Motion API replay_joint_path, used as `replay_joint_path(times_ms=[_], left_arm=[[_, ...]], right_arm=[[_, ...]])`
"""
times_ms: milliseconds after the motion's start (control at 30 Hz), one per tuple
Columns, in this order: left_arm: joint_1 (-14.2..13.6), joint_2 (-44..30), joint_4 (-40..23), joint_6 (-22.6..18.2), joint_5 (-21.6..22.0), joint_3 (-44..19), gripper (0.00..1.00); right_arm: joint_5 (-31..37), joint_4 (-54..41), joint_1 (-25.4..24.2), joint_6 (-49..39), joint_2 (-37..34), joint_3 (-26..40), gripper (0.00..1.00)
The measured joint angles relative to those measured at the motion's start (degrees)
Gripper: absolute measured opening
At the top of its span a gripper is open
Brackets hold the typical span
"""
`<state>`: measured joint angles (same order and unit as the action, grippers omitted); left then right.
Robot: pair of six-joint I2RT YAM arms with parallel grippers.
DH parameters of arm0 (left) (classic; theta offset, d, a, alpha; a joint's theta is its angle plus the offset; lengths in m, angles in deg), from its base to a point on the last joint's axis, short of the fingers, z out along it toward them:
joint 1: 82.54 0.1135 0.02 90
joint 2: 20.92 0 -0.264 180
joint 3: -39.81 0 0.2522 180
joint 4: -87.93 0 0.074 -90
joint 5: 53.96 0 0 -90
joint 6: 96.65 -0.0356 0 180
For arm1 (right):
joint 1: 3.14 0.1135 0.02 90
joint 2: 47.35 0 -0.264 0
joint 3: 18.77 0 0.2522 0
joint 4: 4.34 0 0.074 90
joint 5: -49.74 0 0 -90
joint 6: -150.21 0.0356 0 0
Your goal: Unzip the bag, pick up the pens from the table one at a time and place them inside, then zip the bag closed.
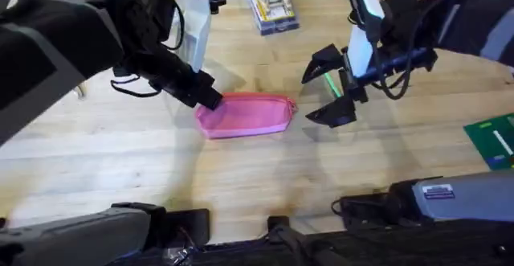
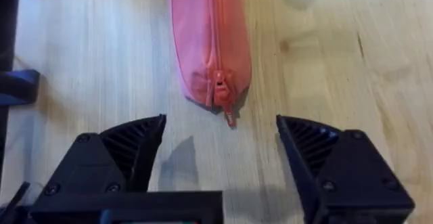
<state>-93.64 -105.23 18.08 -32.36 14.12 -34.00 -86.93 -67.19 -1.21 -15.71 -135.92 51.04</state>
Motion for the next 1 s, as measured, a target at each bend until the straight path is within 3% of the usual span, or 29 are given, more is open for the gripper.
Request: replay_joint_path(times_ms=[500, 867, 1000], left_arm=[[0.0, 0.0, 0.0, 0.0, 0.0, 0.0, 0.041], [0.0, 0.0, 0.0, 0.0, 0.0, 0.0, 0.041], [0.0, 0.0, 0.0, 0.0, 0.0, 0.0, 0.041]], right_arm=[[-3.2, 0.9, -0.1, -3.0, -6.8, 0.0, 0.998], [-3.8, 4.1, 3.4, -3.4, -8.3, 0.0, 0.997], [-3.8, 4.1, 3.5, -3.5, -8.2, 0.0, 0.802]])
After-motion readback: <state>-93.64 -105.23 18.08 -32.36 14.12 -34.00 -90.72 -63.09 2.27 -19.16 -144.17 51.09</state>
